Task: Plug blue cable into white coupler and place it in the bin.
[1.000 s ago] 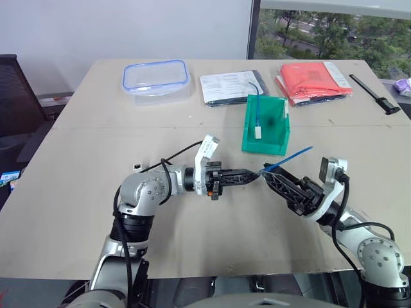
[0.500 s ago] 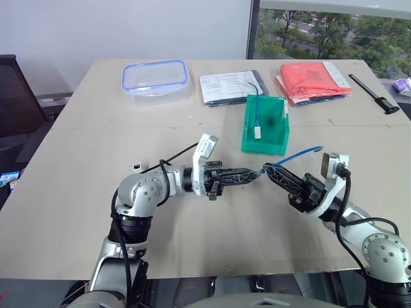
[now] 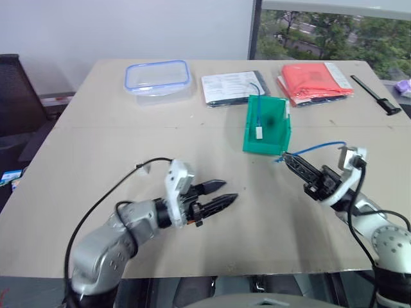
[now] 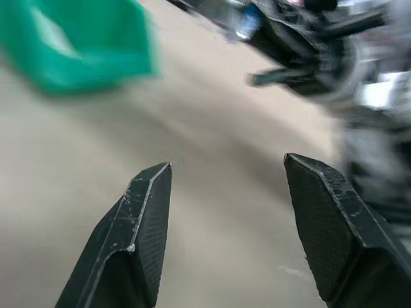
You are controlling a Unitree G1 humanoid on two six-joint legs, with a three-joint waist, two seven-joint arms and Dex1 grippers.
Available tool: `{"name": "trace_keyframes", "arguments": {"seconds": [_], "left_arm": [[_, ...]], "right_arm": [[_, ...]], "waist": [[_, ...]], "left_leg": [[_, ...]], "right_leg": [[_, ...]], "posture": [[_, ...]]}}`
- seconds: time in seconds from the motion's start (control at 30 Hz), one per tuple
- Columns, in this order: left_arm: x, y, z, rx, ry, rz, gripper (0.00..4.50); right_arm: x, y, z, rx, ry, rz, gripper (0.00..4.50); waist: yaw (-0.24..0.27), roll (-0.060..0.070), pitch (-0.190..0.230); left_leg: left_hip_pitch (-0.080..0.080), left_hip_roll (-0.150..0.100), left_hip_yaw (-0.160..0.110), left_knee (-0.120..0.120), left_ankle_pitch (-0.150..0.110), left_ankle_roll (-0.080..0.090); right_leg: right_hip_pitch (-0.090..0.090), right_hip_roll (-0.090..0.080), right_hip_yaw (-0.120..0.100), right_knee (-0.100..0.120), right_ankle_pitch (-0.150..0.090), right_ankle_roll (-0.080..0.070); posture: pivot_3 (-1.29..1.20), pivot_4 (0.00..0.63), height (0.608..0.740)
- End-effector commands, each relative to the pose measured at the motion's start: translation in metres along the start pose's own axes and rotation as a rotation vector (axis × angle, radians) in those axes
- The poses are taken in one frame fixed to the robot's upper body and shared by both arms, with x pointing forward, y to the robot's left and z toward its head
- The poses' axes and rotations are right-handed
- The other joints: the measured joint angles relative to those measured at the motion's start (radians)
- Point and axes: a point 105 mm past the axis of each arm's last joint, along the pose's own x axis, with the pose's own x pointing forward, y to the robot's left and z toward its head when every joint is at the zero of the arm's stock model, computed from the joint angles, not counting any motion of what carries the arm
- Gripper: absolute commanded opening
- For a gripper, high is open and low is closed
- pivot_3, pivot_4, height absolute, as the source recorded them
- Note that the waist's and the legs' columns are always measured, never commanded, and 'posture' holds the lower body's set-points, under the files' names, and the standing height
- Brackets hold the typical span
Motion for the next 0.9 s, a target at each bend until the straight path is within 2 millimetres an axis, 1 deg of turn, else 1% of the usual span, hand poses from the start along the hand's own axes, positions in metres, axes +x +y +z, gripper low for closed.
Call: {"name": "trace_keyframes", "arguments": {"seconds": [0.03,0.1,0.13,0.2,0.23,0.33,0.43,0.5,0.57,0.7,0.9], "left_arm": [[-0.030,0.026,0.010,0.227,-0.075,0.371,2.83],[-0.054,0.054,0.001,0.304,-0.063,0.648,2.83],[-0.064,0.067,-0.005,0.324,-0.050,0.758,2.83],[-0.072,0.081,-0.015,0.339,-0.032,0.875,2.83],[-0.073,0.086,-0.018,0.323,-0.041,0.918,2.83],[-0.065,0.094,-0.028,0.299,-0.045,0.970,2.83],[-0.051,0.105,-0.033,0.275,-0.056,0.986,2.83],[-0.047,0.115,-0.034,0.262,-0.066,1.014,2.83],[-0.046,0.123,-0.033,0.256,-0.082,1.048,2.83],[-0.044,0.136,-0.034,0.236,-0.103,1.093,2.83],[-0.041,0.148,-0.036,0.215,-0.107,1.094,2.83]], "right_arm": [[0.006,-0.001,0.005,-0.037,0.011,0.033,0.00],[0.010,-0.003,0.004,-0.045,0.023,0.044,0.00],[0.012,-0.004,0.004,-0.049,0.027,0.050,0.00],[0.014,-0.004,0.004,-0.053,0.031,0.056,0.00],[0.015,-0.003,0.003,-0.054,0.032,0.059,0.00],[0.017,-0.003,0.001,-0.057,0.035,0.063,0.00],[0.017,-0.002,0.000,-0.062,0.039,0.064,0.00],[0.017,-0.003,0.000,-0.067,0.037,0.062,0.00],[0.017,-0.003,0.000,-0.075,0.033,0.058,0.00],[0.017,-0.002,0.001,-0.088,0.019,0.050,0.00],[0.015,-0.003,0.001,-0.095,-0.004,0.027,0.00]], "waist": [[0.002,0.000,0.000],[0.011,0.000,0.000],[0.017,0.000,0.000],[0.022,0.000,0.000],[0.022,0.000,0.000],[0.020,0.000,-0.001],[0.017,-0.001,-0.001],[0.016,-0.001,-0.001],[0.015,-0.001,-0.001],[0.015,-0.001,-0.001],[0.015,-0.001,-0.001]], "left_leg": [[0.000,0.000,0.000,0.000,0.000,0.000],[-0.001,0.000,-0.001,0.000,0.000,0.000],[-0.001,0.000,-0.001,0.000,0.000,0.000],[-0.001,0.000,-0.002,0.000,0.000,0.000],[-0.001,0.000,-0.002,0.000,0.000,0.000],[-0.003,-0.001,-0.001,0.000,-0.001,0.001],[-0.004,-0.002,0.001,0.000,-0.002,0.004],[-0.004,-0.002,0.001,0.000,-0.002,0.004],[-0.003,-0.001,0.001,0.000,-0.002,0.004],[-0.003,-0.001,0.000,0.000,-0.002,0.004],[-0.003,-0.001,0.000,0.000,-0.002,0.004]], "right_leg": [[0.000,0.000,0.000,-0.001,0.000,0.000],[-0.001,0.000,-0.001,-0.001,0.000,0.000],[-0.001,0.000,-0.001,-0.001,0.000,0.000],[-0.001,0.000,-0.003,-0.001,0.000,0.000],[-0.001,0.001,-0.004,-0.002,0.000,0.000],[-0.001,0.001,-0.005,-0.004,0.000,0.000],[-0.001,0.001,-0.004,-0.005,0.001,0.001],[-0.001,0.001,-0.005,-0.005,0.001,0.001],[-0.001,0.002,-0.007,-0.005,0.003,0.005],[-0.001,0.002,-0.009,-0.005,0.003,0.005],[-0.001,0.002,-0.009,-0.004,0.003,0.005]], "posture": [[0.00,0.150,0.737],[0.00,0.150,0.737],[0.00,0.150,0.737],[0.00,0.150,0.737],[0.00,0.150,0.737],[0.00,0.150,0.737],[0.00,0.150,0.737],[0.00,0.150,0.737],[0.00,0.150,0.737],[0.00,0.150,0.737],[0.00,0.150,0.737]]}}
